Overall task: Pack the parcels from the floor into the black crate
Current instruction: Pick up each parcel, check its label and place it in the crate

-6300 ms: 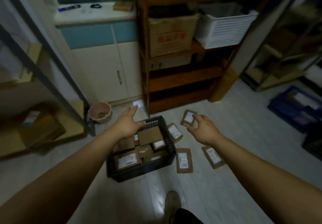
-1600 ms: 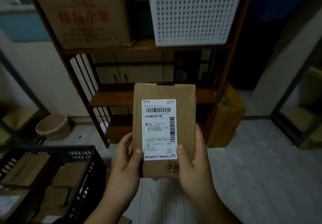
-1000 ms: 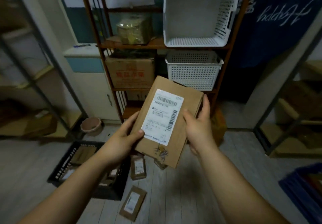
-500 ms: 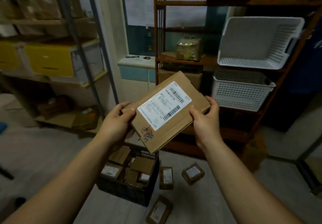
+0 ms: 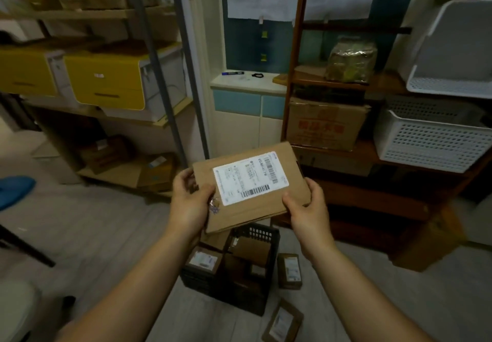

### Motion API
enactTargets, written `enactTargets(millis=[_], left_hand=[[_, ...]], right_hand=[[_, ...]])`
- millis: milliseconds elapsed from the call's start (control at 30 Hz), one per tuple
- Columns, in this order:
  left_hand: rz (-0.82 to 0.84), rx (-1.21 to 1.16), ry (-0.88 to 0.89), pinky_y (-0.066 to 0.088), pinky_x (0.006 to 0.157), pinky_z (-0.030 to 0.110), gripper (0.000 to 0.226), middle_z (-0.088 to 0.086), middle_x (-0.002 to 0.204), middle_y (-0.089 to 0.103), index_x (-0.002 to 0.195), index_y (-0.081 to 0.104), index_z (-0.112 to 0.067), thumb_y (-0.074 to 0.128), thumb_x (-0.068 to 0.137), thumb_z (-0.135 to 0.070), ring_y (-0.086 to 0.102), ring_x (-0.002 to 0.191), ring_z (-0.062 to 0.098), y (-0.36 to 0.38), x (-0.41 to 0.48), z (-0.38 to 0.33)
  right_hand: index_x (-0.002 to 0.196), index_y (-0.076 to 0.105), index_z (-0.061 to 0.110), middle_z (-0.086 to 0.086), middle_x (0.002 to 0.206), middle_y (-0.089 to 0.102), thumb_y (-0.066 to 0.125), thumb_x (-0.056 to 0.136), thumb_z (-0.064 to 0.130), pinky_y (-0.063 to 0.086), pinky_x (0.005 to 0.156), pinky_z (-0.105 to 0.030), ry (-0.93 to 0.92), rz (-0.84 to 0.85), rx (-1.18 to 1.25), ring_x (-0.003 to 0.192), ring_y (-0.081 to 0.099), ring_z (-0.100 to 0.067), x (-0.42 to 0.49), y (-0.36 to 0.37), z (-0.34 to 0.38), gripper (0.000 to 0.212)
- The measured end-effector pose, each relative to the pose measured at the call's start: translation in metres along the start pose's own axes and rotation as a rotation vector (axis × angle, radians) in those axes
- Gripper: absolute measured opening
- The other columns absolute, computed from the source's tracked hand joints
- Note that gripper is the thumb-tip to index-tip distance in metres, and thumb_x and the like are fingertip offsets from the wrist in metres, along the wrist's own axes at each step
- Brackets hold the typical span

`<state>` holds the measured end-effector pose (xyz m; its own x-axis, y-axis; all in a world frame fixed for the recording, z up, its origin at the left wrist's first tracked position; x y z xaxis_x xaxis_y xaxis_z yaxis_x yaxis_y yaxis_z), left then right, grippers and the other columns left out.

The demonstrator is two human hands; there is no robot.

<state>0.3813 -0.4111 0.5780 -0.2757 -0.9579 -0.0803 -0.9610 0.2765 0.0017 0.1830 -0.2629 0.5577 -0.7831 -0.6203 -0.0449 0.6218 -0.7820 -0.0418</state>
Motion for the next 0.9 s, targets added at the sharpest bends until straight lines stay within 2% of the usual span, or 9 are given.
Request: enactTargets(millis=[133, 267, 400, 533, 600, 667, 767, 833, 900], left_hand=[[0.219, 0.336, -0.033, 0.042, 0.099, 0.056, 0.091, 0.003, 0.140, 0.043, 0.121, 0.011, -0.079, 0.069, 0.065, -0.035, 0.047, 0.123, 0.029, 0.013, 0.048, 0.014], [0.194, 0.347, -0.056, 0.046, 0.099, 0.049, 0.084, -0.001, 0.142, 0.041, 0.145, 0.012, -0.044, 0.065, 0.084, -0.020, 0.049, 0.120, 0.024, 0.015, 0.099, 0.015], [0.209, 0.401, -0.010, 0.053, 0.090, 0.041, 0.075, -0.001, 0.136, 0.045, 0.143, 0.023, -0.028, 0.066, 0.084, -0.013, 0.052, 0.115, 0.020, 0.023, 0.148, 0.010], [0.399, 0.546, 0.216, 0.051, 0.095, 0.037, 0.082, -0.012, 0.127, 0.052, 0.129, 0.035, -0.045, 0.076, 0.067, -0.011, 0.052, 0.118, 0.004, 0.046, 0.183, 0.005], [0.495, 0.595, 0.265, 0.048, 0.092, 0.020, 0.090, -0.021, 0.125, 0.048, 0.122, 0.027, -0.059, 0.078, 0.064, -0.013, 0.047, 0.117, -0.011, 0.060, 0.198, 0.011], [0.596, 0.590, 0.272, 0.043, 0.087, 0.005, 0.094, -0.026, 0.125, 0.045, 0.124, 0.022, -0.055, 0.079, 0.068, -0.007, 0.043, 0.115, -0.020, 0.071, 0.216, 0.019], [0.684, 0.628, 0.294, 0.039, 0.097, 0.009, 0.100, -0.025, 0.128, 0.043, 0.132, 0.014, -0.058, 0.077, 0.071, -0.009, 0.039, 0.121, -0.015, 0.081, 0.248, 0.035], [0.734, 0.645, 0.297, 0.035, 0.090, -0.001, 0.097, -0.036, 0.116, 0.038, 0.119, 0.007, -0.064, 0.073, 0.077, -0.007, 0.038, 0.109, -0.027, 0.082, 0.270, 0.047], [0.817, 0.647, 0.267, 0.032, 0.089, 0.000, 0.091, -0.041, 0.116, 0.032, 0.121, 0.006, -0.058, 0.069, 0.081, -0.006, 0.038, 0.107, -0.024, 0.081, 0.289, 0.063]], right_hand=[[0.141, 0.035, 0.028, 0.000, 0.133, 0.048, 0.063, 0.089, 0.019, 0.044, 0.091, -0.029, 0.012, 0.024, -0.077, 0.117, 0.050, -0.014, 0.036, 0.028, -0.028, 0.060], [0.146, 0.026, 0.024, 0.001, 0.144, 0.030, 0.061, 0.091, 0.018, 0.038, 0.094, -0.026, 0.042, 0.046, -0.172, 0.119, 0.042, -0.013, 0.076, 0.058, -0.041, 0.066], [0.152, 0.009, 0.028, 0.005, 0.152, 0.020, 0.061, 0.091, 0.018, 0.034, 0.102, -0.028, -0.022, 0.068, -0.223, 0.132, 0.036, -0.017, 0.119, 0.087, -0.036, 0.081], [0.151, -0.006, 0.030, 0.011, 0.157, 0.007, 0.063, 0.090, 0.024, 0.029, 0.107, -0.028, -0.036, 0.078, -0.310, 0.139, 0.026, -0.017, 0.153, 0.099, -0.040, 0.093], [0.151, -0.008, 0.030, 0.011, 0.157, 0.006, 0.066, 0.088, 0.027, 0.028, 0.110, -0.031, -0.023, 0.060, -0.340, 0.140, 0.023, -0.016, 0.166, 0.101, -0.047, 0.097], [0.151, -0.010, 0.028, 0.010, 0.157, 0.006, 0.067, 0.086, 0.031, 0.028, 0.111, -0.033, -0.009, 0.031, -0.386, 0.140, 0.022, -0.016, 0.177, 0.103, -0.055, 0.101], [0.152, -0.008, 0.025, 0.006, 0.156, 0.009, 0.067, 0.086, 0.031, 0.034, 0.109, -0.032, 0.013, -0.043, -0.437, 0.138, 0.026, -0.016, 0.187, 0.110, -0.068, 0.099], [0.152, -0.005, 0.025, 0.005, 0.155, 0.011, 0.065, 0.088, 0.030, 0.038, 0.107, -0.031, 0.074, -0.093, -0.455, 0.135, 0.031, -0.016, 0.188, 0.120, -0.081, 0.095], [0.152, -0.003, 0.028, 0.006, 0.154, 0.012, 0.062, 0.090, 0.033, 0.037, 0.108, -0.030, 0.107, -0.123, -0.503, 0.133, 0.032, -0.014, 0.187, 0.134, -0.092, 0.090]])
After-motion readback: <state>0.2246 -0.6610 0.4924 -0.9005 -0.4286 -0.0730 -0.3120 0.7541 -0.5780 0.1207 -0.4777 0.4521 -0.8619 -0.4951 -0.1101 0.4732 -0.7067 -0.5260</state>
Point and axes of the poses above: each hand's wrist, its own x-axis towards the middle knuckle, its own y-axis out of the palm, z = x × y, the point moved 8 cm from there along x, towards the middle knuckle
